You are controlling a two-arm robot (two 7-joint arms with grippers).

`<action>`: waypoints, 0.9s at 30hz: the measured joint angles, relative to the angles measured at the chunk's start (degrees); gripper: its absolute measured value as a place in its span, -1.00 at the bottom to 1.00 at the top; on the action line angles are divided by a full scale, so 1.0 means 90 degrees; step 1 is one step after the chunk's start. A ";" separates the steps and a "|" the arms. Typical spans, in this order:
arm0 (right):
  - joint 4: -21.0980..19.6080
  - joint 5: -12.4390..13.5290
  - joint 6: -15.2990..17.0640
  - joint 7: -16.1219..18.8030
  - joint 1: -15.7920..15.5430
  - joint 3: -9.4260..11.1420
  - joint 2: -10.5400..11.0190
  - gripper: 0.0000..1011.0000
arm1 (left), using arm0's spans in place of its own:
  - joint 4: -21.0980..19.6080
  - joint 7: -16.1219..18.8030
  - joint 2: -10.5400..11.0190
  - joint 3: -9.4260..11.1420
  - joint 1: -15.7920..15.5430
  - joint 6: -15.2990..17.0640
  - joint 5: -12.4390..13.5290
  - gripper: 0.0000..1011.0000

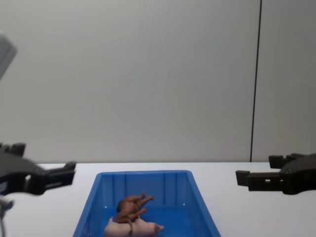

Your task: Pick up the two dolls from the table and place them into the box.

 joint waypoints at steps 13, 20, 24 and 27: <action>-0.0009 0.0010 -0.0009 -0.0006 -0.0012 0.0009 0.0016 0.98 | -0.0139 -0.0111 0.0618 -0.0212 0.0690 -0.0258 -0.0625 0.98; -0.0012 0.0015 -0.0012 -0.0006 -0.0016 0.0013 0.0020 0.98 | 0.0091 -0.0320 0.0639 -0.0228 0.0836 -0.0480 -0.0813 0.98; -0.0013 0.0017 -0.0012 -0.0005 -0.0019 0.0013 0.0022 0.98 | 0.0259 -0.0452 0.0603 -0.0230 0.0867 -0.0579 -0.0883 0.98; -0.0013 0.0017 -0.0012 -0.0005 -0.0020 0.0013 0.0024 0.98 | 0.0417 -0.0560 0.0559 -0.0230 0.0874 -0.0655 -0.0924 0.98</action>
